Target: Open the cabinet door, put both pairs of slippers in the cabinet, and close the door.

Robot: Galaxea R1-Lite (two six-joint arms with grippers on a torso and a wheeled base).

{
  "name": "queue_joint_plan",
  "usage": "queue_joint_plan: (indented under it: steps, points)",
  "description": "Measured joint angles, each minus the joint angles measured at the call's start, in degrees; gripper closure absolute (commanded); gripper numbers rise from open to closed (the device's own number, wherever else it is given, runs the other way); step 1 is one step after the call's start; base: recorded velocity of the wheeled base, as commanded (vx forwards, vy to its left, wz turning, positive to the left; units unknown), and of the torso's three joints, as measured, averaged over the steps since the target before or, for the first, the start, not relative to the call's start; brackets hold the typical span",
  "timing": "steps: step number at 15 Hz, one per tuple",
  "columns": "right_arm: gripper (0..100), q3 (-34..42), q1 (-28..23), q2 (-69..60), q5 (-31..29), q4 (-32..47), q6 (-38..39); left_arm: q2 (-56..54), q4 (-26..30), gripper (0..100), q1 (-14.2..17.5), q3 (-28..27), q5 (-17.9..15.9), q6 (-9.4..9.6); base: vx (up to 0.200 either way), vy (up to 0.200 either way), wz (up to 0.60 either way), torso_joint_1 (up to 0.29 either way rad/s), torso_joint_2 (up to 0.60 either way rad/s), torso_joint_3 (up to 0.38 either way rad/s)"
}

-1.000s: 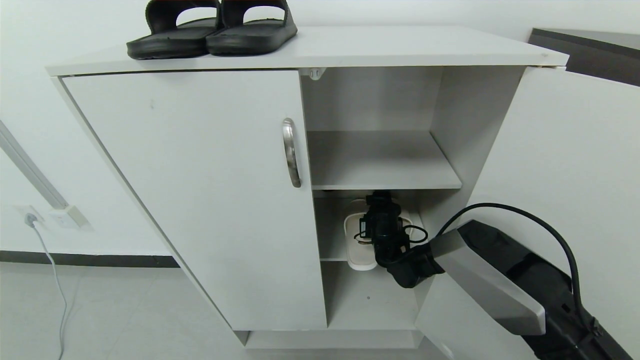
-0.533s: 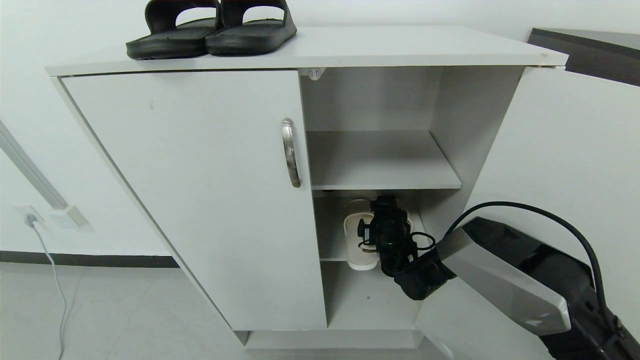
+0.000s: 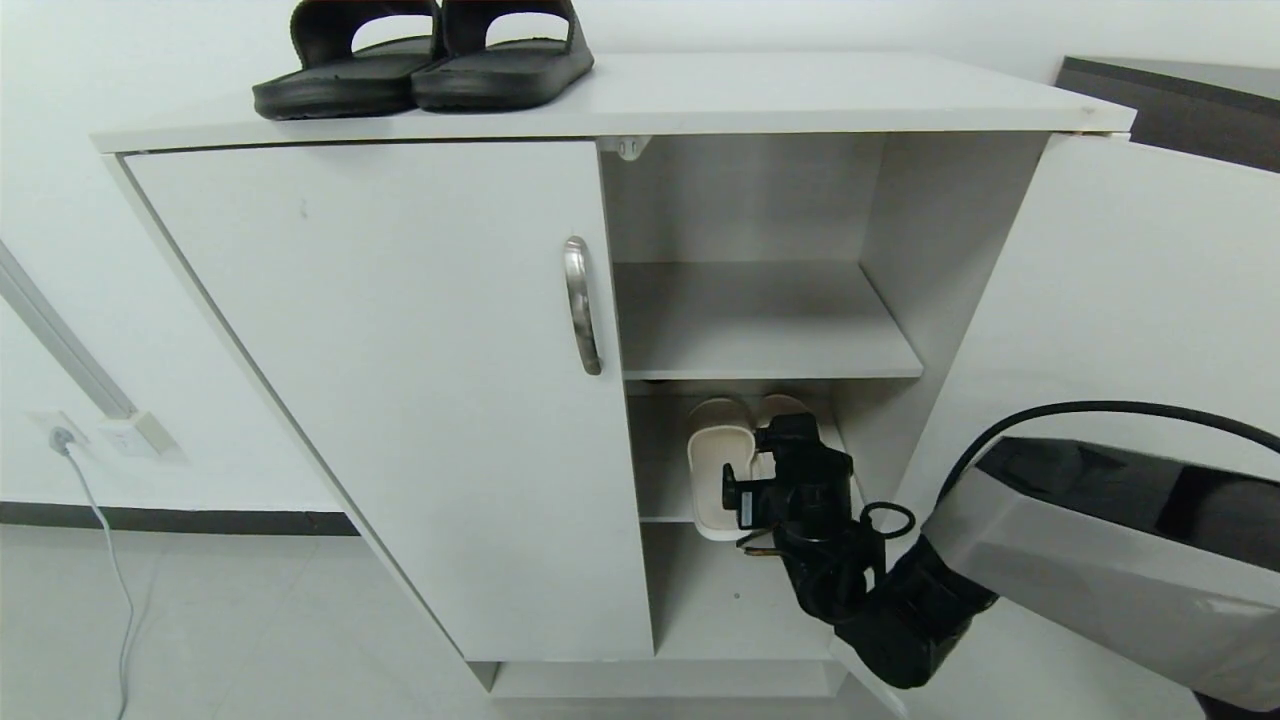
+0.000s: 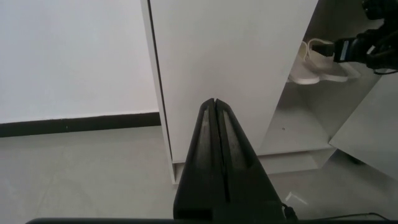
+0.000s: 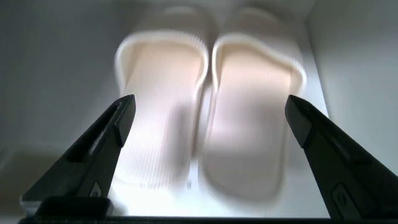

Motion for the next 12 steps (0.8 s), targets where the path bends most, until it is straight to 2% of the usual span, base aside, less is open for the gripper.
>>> queue_joint_plan:
  steps: [5,9,12]
  points:
    - [0,14.34,4.63,-8.13,0.04,-6.08,0.09,0.00,0.00,100,0.00,0.00,0.00,0.12,0.000,0.000,0.00,0.000,0.00,0.000]
    - [0,17.01,5.55,-10.70,0.06,-6.66,0.17,0.00,0.00,100,-0.05,0.00,0.00,0.12,0.000,0.000,0.00,0.000,0.00,0.000]
    - [0,16.85,5.66,-11.14,0.04,-6.75,0.20,0.00,0.00,100,0.00,0.00,0.00,0.11,-0.200,0.000,0.00,0.005,0.00,-0.001]
